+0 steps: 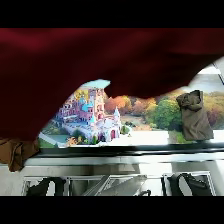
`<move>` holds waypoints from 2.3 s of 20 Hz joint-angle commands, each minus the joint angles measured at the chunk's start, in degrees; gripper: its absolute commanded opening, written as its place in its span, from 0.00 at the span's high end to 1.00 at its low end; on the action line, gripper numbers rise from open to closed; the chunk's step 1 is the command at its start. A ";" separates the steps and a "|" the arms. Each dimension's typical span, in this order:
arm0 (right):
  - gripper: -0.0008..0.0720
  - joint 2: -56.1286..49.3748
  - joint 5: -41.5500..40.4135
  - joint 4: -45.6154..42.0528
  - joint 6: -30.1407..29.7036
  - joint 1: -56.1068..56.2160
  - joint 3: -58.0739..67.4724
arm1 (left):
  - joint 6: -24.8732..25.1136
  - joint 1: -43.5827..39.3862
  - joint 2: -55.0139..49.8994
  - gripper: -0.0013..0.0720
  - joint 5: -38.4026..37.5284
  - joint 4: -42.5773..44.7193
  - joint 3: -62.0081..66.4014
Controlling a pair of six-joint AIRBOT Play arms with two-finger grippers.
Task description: Fold the shirts.
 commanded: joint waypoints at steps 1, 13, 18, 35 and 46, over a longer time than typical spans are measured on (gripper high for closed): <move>0.96 3.02 5.27 -3.98 -1.14 -0.04 0.90 | -0.22 0.96 -4.81 0.95 8.20 2.32 8.15; 0.97 -37.86 4.04 -2.19 1.75 12.41 -16.15 | 10.16 -8.28 -46.64 0.95 6.10 -8.11 -16.28; 0.97 -61.35 20.44 0.39 3.04 14.93 -16.39 | 12.31 -8.52 -73.75 0.95 -0.07 -8.41 -13.09; 0.97 -73.90 0.72 -31.36 20.94 12.50 8.20 | 3.06 -12.92 -87.14 0.95 2.56 8.00 13.16; 0.97 -75.34 1.33 -39.56 24.11 15.15 3.23 | 2.95 -13.70 -87.45 0.95 1.16 11.26 7.15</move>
